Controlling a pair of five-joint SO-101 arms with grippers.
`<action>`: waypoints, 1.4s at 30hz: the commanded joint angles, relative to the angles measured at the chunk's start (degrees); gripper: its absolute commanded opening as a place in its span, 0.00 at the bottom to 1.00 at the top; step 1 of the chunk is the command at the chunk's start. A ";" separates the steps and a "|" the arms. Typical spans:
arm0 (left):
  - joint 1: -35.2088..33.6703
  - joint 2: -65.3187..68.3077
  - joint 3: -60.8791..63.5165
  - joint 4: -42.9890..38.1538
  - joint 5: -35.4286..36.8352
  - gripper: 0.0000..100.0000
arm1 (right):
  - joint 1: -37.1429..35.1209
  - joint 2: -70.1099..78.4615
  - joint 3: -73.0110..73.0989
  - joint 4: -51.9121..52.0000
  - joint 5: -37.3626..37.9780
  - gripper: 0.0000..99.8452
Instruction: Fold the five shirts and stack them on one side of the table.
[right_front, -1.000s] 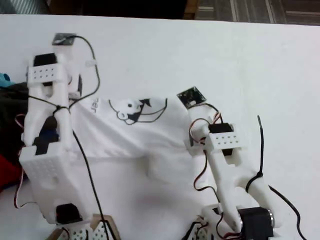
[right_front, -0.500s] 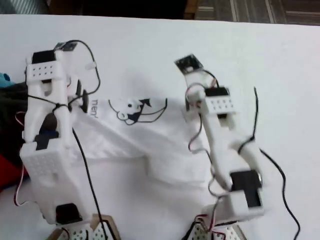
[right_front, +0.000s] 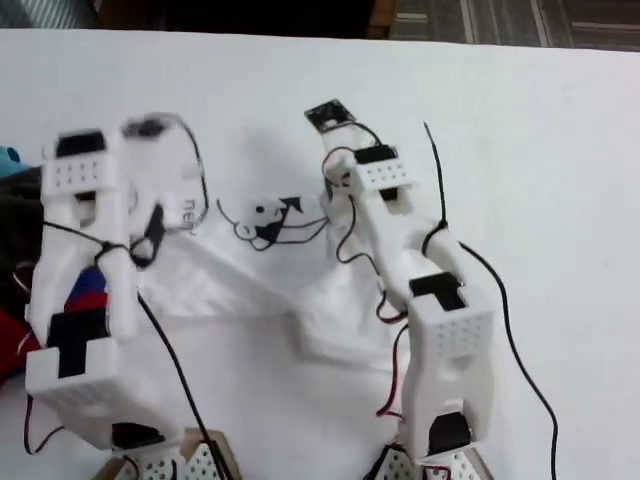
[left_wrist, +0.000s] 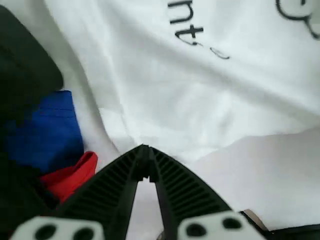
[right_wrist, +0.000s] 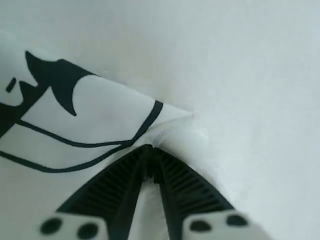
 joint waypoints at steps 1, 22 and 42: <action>-0.79 -3.34 15.52 -13.36 -3.25 0.03 | 2.68 2.07 -4.13 2.59 0.00 0.02; -2.64 4.75 12.09 -15.03 -3.43 0.03 | 12.88 -9.98 -8.26 17.63 6.68 0.02; -0.09 6.33 -22.90 5.01 0.44 0.03 | 9.10 -44.62 47.56 0.22 6.77 0.02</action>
